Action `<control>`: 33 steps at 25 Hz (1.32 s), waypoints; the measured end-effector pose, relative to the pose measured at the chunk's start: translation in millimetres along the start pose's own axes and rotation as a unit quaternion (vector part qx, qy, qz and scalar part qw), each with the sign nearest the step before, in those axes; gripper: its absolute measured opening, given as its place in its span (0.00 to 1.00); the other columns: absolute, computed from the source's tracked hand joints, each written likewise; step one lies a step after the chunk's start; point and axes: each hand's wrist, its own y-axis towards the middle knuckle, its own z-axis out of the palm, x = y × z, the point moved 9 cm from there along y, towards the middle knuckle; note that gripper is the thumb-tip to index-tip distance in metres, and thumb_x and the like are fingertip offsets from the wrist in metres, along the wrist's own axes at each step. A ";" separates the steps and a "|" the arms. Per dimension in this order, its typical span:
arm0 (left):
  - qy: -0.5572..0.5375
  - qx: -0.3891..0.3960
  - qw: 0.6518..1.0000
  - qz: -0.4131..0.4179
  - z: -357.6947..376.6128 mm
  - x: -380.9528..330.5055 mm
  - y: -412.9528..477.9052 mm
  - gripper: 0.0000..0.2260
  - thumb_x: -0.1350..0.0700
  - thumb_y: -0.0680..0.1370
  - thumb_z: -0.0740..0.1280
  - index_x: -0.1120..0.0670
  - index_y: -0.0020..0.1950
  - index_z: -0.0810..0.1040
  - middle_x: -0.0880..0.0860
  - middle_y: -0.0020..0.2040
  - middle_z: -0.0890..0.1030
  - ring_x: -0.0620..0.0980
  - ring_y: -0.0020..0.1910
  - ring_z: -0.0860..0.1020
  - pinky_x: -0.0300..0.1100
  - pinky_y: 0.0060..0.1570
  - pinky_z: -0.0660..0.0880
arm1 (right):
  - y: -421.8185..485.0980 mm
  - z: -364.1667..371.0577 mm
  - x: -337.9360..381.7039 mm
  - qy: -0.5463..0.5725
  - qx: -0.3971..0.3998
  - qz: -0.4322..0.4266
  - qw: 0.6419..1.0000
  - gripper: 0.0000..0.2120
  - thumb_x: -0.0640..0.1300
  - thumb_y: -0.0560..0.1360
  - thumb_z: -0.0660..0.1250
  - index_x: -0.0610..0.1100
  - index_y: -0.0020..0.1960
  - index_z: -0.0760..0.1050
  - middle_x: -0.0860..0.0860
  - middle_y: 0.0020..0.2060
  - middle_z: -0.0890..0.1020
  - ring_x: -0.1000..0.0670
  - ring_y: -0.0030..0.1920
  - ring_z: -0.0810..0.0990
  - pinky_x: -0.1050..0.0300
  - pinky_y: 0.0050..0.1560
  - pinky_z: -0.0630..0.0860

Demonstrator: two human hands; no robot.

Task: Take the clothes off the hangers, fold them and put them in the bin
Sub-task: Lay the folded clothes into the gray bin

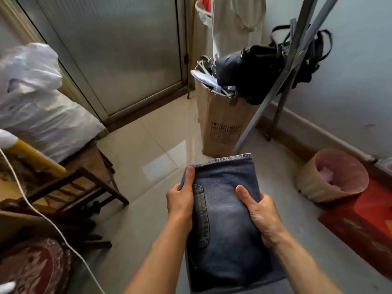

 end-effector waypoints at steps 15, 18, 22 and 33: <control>0.154 0.072 0.982 -0.084 -34.5 294.4 126.3 0.10 0.71 0.75 0.66 0.56 0.43 0.79 0.53 0.36 0.79 0.49 0.30 0.72 0.37 0.28 0.69 | 103.4 -77.8 -334.9 -0.056 -0.021 0.244 0.968 0.05 0.33 0.74 0.65 0.36 0.41 0.78 0.43 0.33 0.84 0.48 0.33 0.82 0.59 0.32 0.75; 0.173 0.066 0.976 -0.112 -46.1 336.1 144.5 0.13 0.73 0.72 0.68 0.56 0.48 0.79 0.56 0.41 0.82 0.51 0.35 0.77 0.41 0.35 0.75 | 120.0 -83.6 -389.8 -0.097 -0.026 0.267 0.959 0.08 0.30 0.73 0.63 0.37 0.36 0.76 0.42 0.30 0.82 0.47 0.32 0.79 0.59 0.33 0.73; 0.228 0.031 0.971 -0.070 -54.2 361.2 189.9 0.16 0.68 0.70 0.72 0.47 0.47 0.80 0.58 0.51 0.81 0.53 0.42 0.80 0.45 0.45 0.79 | 157.3 -70.8 -431.4 -0.106 -0.001 0.249 0.963 0.08 0.31 0.73 0.63 0.37 0.47 0.80 0.39 0.44 0.85 0.42 0.43 0.82 0.53 0.43 0.76; 0.494 0.000 0.869 0.011 -23.6 382.5 236.3 0.16 0.57 0.76 0.67 0.43 0.60 0.70 0.47 0.58 0.61 0.50 0.48 0.74 0.44 0.50 0.74 | 210.5 -82.8 -470.9 -0.423 -0.089 0.158 0.888 0.11 0.44 0.76 0.67 0.41 0.55 0.71 0.43 0.53 0.79 0.42 0.54 0.77 0.54 0.48 0.71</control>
